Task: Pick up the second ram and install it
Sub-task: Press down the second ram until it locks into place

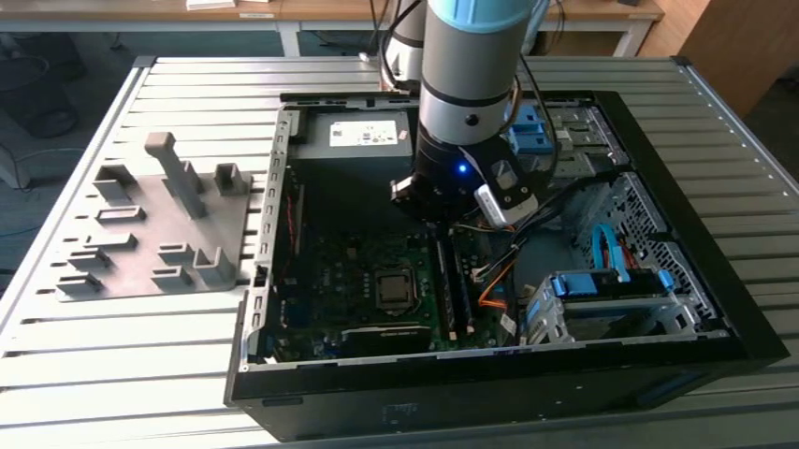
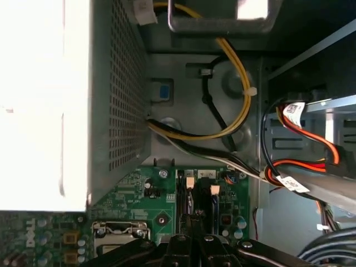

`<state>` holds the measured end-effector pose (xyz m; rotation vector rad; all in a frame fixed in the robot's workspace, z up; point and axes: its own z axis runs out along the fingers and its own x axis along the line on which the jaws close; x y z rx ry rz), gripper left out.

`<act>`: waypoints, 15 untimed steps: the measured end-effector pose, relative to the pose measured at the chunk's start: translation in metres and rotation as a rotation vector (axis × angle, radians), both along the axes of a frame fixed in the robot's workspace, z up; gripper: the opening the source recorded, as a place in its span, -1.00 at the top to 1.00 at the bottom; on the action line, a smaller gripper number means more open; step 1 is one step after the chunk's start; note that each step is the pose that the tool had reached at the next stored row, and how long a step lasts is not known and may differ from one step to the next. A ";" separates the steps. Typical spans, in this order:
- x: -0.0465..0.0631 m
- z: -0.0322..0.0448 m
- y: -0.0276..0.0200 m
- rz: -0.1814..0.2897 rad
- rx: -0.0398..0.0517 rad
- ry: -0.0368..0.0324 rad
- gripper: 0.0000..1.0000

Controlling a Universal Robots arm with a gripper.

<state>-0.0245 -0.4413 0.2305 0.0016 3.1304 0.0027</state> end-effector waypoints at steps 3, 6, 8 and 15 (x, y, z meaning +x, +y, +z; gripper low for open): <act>0.000 -0.0046 0.0001 0.000 0.0000 0.0000 0.80; 0.000 -0.0067 0.0001 0.000 0.0000 0.0000 0.80; 0.000 -0.0075 0.0000 0.000 -0.0002 0.0000 0.80; 0.000 -0.0120 0.0000 0.000 -0.0002 0.0000 0.80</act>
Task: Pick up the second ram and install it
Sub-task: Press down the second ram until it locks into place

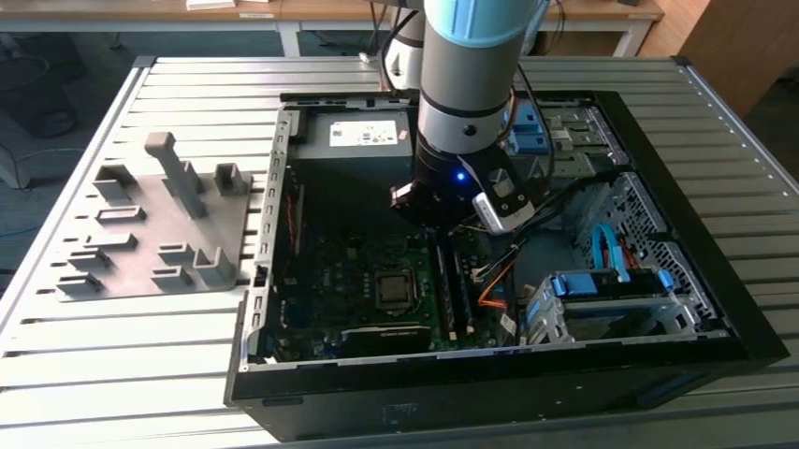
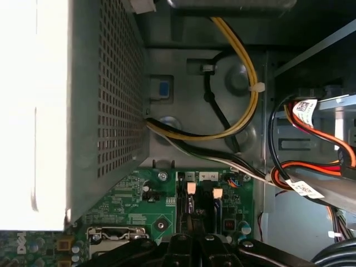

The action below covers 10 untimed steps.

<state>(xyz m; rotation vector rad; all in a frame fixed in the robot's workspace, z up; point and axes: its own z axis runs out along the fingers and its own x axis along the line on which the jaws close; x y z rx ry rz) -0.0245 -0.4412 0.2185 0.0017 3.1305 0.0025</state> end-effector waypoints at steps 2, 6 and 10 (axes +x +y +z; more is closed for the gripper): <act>0.000 -0.0009 0.0000 0.000 -0.0004 0.0002 0.80; 0.000 -0.0020 -0.0001 0.000 -0.0003 0.0001 0.80; 0.000 0.0065 0.0002 0.000 0.0015 -0.0004 0.80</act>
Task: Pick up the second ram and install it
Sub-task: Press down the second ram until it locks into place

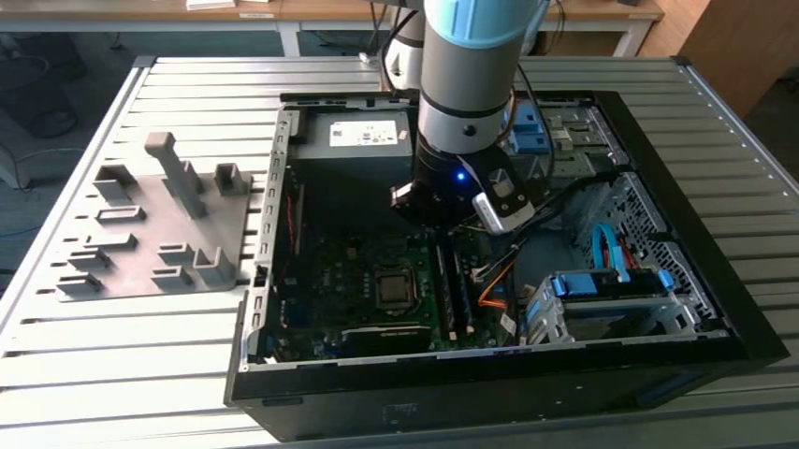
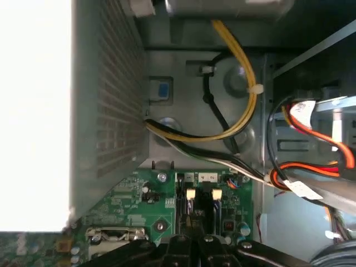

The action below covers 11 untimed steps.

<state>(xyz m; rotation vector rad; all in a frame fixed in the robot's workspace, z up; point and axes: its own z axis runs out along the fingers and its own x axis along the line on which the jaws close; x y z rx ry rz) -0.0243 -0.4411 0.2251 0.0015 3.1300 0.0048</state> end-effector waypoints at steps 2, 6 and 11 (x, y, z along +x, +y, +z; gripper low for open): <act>0.000 0.0080 -0.0001 0.000 -0.0006 0.0002 0.80; 0.000 0.0121 -0.0036 0.000 0.0001 0.0003 0.80; 0.000 0.0121 -0.0212 0.000 0.0008 0.0003 0.80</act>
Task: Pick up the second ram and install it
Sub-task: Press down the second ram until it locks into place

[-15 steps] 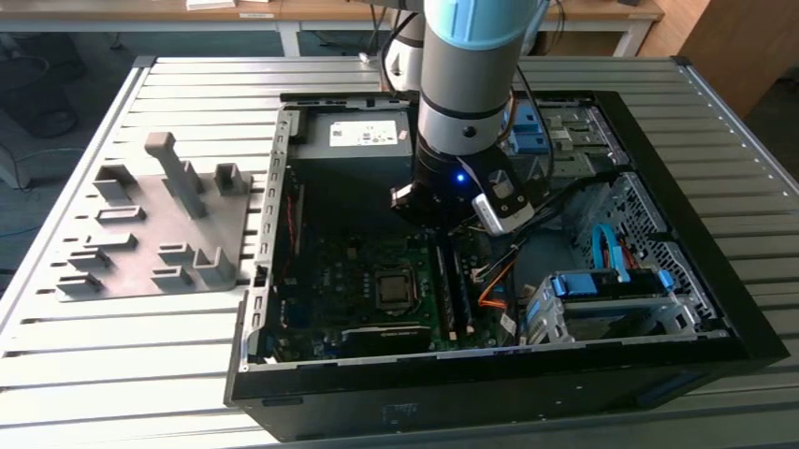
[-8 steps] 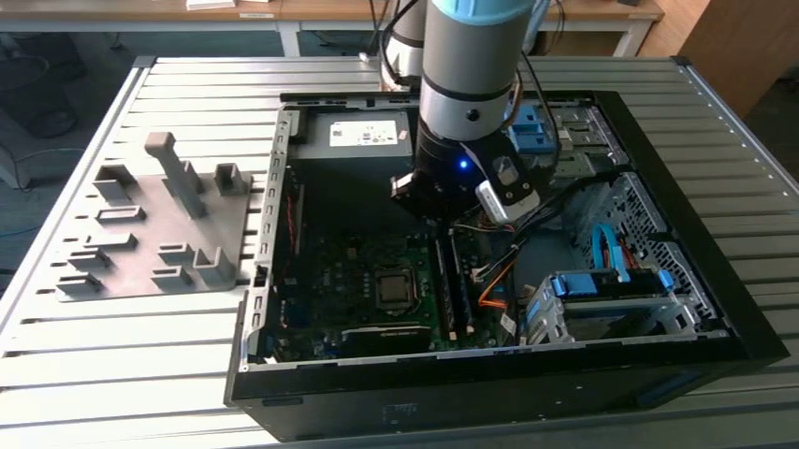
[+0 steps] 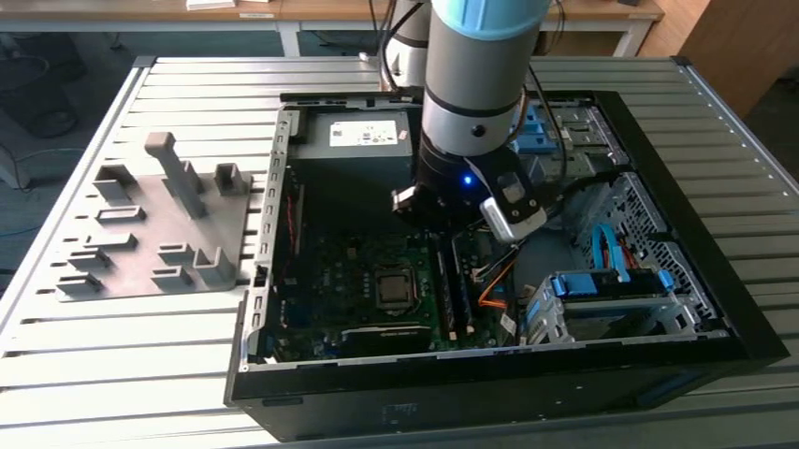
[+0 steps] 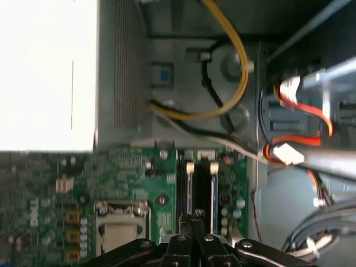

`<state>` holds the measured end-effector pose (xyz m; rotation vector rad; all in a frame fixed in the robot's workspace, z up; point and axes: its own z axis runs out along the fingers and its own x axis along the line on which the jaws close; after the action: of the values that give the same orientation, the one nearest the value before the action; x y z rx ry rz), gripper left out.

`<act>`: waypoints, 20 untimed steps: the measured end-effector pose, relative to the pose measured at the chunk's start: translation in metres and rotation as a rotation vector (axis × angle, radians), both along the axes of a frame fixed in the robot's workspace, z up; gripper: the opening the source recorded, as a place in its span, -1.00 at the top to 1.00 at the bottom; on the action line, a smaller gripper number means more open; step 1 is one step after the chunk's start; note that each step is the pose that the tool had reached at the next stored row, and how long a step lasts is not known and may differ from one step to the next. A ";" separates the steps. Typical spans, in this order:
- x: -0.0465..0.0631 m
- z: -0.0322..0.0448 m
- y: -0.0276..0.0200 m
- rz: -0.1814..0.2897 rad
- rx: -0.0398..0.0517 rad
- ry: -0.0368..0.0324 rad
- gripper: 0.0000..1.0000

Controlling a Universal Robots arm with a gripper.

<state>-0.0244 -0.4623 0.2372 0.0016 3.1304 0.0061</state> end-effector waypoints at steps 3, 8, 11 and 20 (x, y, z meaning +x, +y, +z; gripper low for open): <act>0.000 0.0000 -0.0131 0.000 -0.0001 0.0000 0.80; 0.000 -0.0001 -0.0300 0.000 0.0001 0.0000 0.80; 0.000 0.0000 -0.0342 0.000 -0.0002 0.0000 0.80; 0.000 -0.0001 -0.0345 0.000 0.0000 0.0000 0.80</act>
<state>-0.0244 -0.4968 0.2370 0.0015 3.1304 0.0061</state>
